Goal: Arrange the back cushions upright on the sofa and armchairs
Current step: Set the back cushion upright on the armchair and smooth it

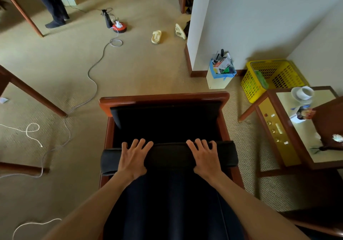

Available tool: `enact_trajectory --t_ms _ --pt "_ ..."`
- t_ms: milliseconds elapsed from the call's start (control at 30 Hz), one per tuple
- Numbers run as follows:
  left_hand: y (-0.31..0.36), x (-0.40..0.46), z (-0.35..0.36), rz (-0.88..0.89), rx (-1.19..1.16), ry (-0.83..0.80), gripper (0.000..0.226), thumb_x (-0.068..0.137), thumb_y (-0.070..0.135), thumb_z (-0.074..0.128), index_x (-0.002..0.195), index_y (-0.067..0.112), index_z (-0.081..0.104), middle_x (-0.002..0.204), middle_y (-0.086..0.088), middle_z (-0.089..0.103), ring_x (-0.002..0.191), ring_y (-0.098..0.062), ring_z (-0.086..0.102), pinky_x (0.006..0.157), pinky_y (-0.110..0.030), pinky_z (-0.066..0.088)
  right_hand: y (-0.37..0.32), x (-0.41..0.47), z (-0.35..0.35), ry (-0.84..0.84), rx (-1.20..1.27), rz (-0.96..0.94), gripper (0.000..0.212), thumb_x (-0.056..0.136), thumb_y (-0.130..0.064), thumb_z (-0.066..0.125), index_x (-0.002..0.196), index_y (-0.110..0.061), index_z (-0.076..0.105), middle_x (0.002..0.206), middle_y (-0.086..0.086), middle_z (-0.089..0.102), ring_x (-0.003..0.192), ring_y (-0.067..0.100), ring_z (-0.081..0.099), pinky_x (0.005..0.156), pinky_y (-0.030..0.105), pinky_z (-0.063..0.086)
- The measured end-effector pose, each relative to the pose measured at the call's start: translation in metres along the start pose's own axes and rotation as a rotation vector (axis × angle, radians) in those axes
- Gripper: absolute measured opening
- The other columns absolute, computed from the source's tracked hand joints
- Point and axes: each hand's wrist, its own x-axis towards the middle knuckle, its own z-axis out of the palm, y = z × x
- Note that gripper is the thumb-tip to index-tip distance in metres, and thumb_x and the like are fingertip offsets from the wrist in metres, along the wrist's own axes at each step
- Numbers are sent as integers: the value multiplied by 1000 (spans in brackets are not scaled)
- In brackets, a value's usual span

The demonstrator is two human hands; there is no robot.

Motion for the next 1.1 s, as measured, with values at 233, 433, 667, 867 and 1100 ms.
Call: enact_trajectory --t_ms 233,433,667,867,1100 --pt "5 15 -3 48 -9 70 106 30 42 86 127 25 46 114 -5 55 101 -28 50 84 -50 42 14 1 9 14 13 28 102 40 -37 87 133 -22 47 116 5 56 102 27 55 90 54 42" --pt "-12 24 2 -32 -24 8 114 32 51 87 132 26 39 119 -7 53 106 -29 51 93 -52 40 11 36 -1 -49 -10 -15 110 40 -32 90 137 -25 39 124 6 55 111 30 55 98 60 40" --pt "-9 38 2 -117 -4 25 133 50 44 90 153 23 9 151 -12 33 144 -33 27 114 -61 13 17 55 0 -29 30 70 118 64 -22 85 156 -22 11 157 14 22 151 34 10 119 63 1" --pt "-2 27 15 -170 -105 155 116 60 3 81 155 22 16 160 -11 20 148 -32 17 115 -62 17 14 50 23 122 75 189 107 78 -23 79 159 -19 8 166 16 1 153 34 -5 115 64 -7" --pt "-23 75 10 -131 -112 128 97 85 14 68 154 34 4 163 -2 12 149 -29 10 117 -60 16 29 98 10 53 89 217 97 89 -34 69 158 -29 0 167 9 -2 153 29 -6 117 64 -1"
